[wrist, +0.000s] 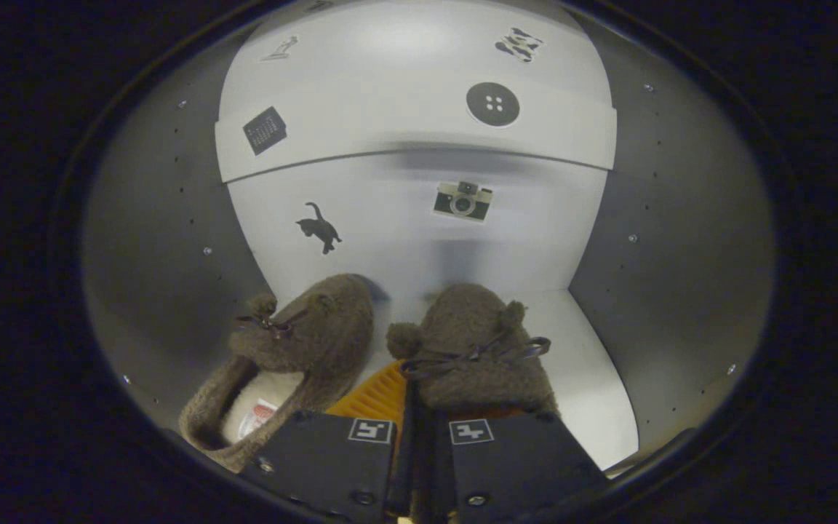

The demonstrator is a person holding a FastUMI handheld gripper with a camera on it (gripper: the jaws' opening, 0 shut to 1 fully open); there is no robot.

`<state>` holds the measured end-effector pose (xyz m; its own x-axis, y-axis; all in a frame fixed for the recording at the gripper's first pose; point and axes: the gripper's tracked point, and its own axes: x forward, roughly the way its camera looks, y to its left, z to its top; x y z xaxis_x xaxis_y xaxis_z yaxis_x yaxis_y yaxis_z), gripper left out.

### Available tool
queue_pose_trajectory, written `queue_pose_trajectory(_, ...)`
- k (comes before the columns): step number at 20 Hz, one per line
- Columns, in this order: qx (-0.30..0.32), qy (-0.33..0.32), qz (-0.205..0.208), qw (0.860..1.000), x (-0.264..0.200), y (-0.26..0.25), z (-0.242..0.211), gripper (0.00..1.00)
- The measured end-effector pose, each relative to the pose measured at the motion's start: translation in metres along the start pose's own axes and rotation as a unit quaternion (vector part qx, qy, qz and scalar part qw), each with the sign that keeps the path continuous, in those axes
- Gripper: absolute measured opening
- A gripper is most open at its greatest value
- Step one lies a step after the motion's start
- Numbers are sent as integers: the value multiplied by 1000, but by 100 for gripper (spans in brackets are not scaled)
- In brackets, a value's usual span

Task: Open the shoe cabinet door, grab the shoes and put them into the shoe cabinet, then close the shoe cabinet door.

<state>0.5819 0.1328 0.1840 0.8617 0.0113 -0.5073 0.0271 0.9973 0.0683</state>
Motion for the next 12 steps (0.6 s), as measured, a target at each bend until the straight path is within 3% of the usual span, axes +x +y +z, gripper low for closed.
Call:
queue_pose_trajectory(2,4,-2,7,1000,-7,4,-1,21)
queue_pose_trajectory(5,-2,-29,11,1000,-32,6,0,43)
queue_pose_trajectory(6,-6,-42,10,999,-44,8,-2,44)
queue_pose_trajectory(11,-29,-145,13,989,-138,16,-9,51)
queue_pose_trajectory(12,-28,-163,20,986,-163,22,-13,62)
